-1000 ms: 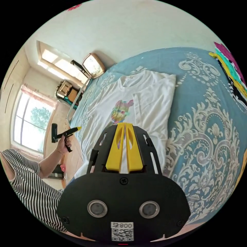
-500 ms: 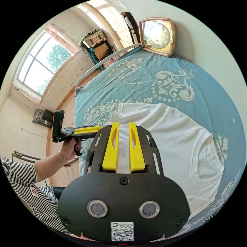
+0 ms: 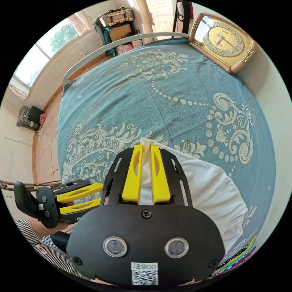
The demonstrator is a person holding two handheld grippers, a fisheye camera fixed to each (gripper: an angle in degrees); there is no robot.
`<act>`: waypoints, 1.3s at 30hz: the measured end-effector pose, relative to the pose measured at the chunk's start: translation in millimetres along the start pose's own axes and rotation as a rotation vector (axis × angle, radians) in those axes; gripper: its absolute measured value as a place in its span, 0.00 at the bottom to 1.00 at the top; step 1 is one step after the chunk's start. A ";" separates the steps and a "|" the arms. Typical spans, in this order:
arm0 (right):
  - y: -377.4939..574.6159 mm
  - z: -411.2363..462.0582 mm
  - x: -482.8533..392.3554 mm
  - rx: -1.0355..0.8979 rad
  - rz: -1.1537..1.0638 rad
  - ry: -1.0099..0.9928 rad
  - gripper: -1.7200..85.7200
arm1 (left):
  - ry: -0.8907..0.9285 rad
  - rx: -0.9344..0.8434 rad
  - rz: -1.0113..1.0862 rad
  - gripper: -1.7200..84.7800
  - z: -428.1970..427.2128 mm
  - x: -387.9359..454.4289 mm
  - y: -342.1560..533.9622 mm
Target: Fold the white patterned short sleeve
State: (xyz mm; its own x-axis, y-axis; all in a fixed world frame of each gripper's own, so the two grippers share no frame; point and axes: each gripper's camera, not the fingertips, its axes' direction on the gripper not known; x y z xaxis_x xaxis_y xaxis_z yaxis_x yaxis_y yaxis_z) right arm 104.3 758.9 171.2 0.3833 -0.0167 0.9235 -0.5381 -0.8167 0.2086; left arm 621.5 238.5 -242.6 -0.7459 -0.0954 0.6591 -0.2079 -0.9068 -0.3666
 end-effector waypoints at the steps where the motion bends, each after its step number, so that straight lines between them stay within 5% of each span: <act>1: -4.2 -3.4 -0.8 0.000 -0.011 0.022 0.08 | -0.009 -0.001 0.006 0.09 -0.5 0.8 0.4; 6: -8.1 -16.2 7.0 0.036 -0.034 0.057 0.05 | 0.043 -0.008 0.021 0.05 -2.5 -2.6 0.1; 14: 44.4 -100.4 131.6 0.272 0.123 -0.377 0.04 | 0.069 0.174 0.152 0.04 -54.3 32.6 -2.0; 20: 141.7 -149.6 228.0 0.415 0.235 -0.503 0.04 | 0.023 0.205 0.438 0.04 -67.9 105.6 -11.9; 27: 218.6 -94.2 282.3 0.285 0.396 -0.491 0.04 | -0.004 0.022 0.607 0.04 -20.8 157.3 -14.0; 39: 269.9 -51.3 307.3 0.197 0.524 -0.367 0.03 | 0.118 -0.114 0.546 0.03 3.4 163.9 -17.0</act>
State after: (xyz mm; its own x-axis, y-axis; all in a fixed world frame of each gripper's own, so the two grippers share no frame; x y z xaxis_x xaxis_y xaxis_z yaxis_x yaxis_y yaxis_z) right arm 38.4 562.9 527.8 0.3578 -0.6061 0.7104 -0.5890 -0.7368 -0.3320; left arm 505.0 236.9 -126.1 -0.8284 -0.4855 0.2792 0.1655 -0.6885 -0.7061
